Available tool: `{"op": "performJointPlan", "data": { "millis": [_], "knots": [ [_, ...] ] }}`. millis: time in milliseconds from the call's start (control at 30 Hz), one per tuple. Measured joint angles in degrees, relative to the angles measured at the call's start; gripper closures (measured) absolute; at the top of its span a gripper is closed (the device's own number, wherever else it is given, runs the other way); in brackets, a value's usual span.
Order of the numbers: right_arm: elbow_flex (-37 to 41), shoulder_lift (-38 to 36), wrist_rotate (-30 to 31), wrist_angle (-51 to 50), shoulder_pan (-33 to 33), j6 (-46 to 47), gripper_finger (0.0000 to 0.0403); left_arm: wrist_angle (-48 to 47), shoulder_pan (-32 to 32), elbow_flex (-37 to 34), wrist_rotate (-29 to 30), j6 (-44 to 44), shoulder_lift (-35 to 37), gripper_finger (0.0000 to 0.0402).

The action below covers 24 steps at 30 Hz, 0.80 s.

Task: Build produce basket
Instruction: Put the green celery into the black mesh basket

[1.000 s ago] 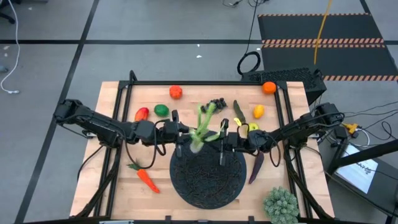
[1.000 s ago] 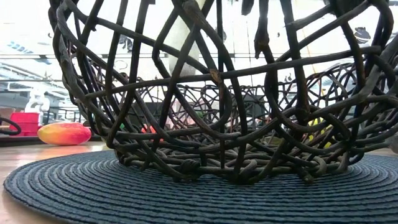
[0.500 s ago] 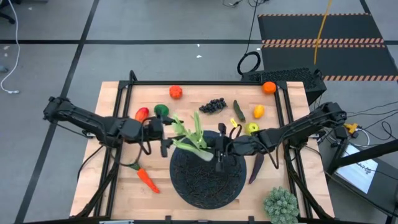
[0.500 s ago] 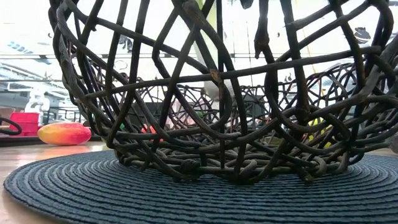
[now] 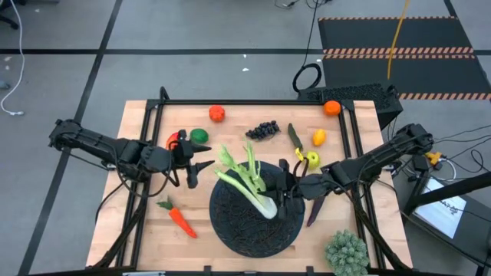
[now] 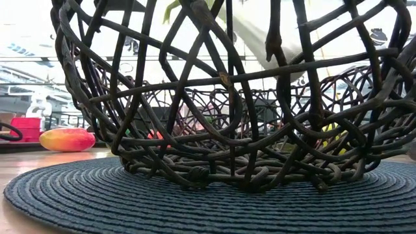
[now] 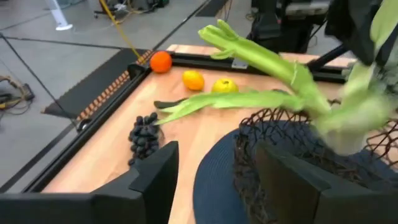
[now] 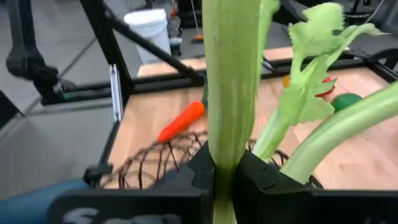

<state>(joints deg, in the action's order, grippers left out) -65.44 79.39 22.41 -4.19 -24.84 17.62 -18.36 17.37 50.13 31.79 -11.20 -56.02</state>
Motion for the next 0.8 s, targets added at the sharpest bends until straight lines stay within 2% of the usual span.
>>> {"op": "performJointPlan", "data": {
  "millis": [167, 533, 800],
  "knots": [
    [0.03, -0.93, 3.11, -1.36, -1.26, 1.38, 0.0381, -0.02, -0.02, 0.0, 0.02, 0.35, 0.12, 0.0216],
    [0.16, 0.28, 3.07, -2.94, -1.95, 5.48, 0.0381, -3.07, -0.02, -0.02, 0.06, 0.54, 0.14, 0.0229],
    [4.24, 0.49, 3.1, 5.87, -0.27, 4.55, 0.038, -6.26, -0.02, -0.02, 1.94, 0.06, 0.25, 0.0229]
  ]
}}
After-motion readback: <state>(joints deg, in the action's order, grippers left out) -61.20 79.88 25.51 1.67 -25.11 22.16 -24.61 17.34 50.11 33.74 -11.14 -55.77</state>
